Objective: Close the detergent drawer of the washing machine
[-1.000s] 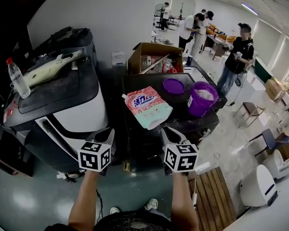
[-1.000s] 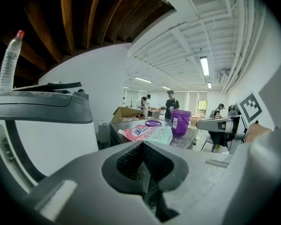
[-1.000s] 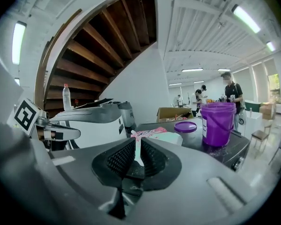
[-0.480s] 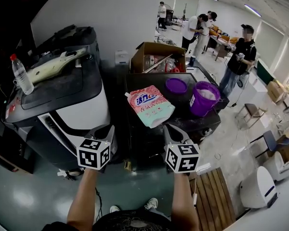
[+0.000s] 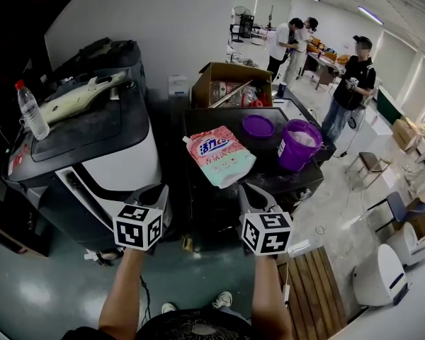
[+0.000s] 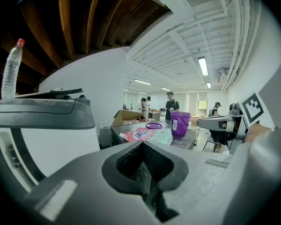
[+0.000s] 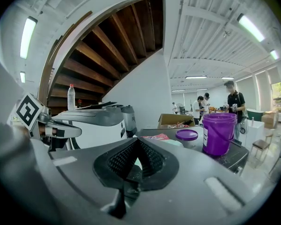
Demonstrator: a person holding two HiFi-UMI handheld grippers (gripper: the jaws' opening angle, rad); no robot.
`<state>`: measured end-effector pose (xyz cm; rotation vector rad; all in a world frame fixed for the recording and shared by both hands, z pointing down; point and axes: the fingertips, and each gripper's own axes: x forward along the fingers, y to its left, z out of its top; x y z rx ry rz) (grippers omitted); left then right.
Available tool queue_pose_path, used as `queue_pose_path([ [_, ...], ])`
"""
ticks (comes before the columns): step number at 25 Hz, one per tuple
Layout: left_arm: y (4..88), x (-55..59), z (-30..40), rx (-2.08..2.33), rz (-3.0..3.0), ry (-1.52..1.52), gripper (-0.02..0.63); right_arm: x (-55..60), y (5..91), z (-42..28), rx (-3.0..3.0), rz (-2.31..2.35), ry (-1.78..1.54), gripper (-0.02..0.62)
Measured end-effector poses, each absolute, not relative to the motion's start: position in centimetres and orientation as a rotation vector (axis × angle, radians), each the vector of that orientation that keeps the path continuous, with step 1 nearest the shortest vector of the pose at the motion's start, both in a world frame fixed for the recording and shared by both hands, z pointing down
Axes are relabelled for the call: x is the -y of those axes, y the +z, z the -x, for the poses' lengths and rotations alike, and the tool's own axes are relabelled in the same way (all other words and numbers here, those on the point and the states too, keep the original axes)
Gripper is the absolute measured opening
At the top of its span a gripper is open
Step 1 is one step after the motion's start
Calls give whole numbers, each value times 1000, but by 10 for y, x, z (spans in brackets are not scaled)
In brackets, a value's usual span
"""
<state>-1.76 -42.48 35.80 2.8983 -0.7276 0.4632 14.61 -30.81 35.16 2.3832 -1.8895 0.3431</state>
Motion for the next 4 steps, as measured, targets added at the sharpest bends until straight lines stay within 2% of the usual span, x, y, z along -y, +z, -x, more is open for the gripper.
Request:
queue_pose_path([
  [4,359,423,15,722,-2901,461,0,307,352,-147,1893,-2387,340,26],
])
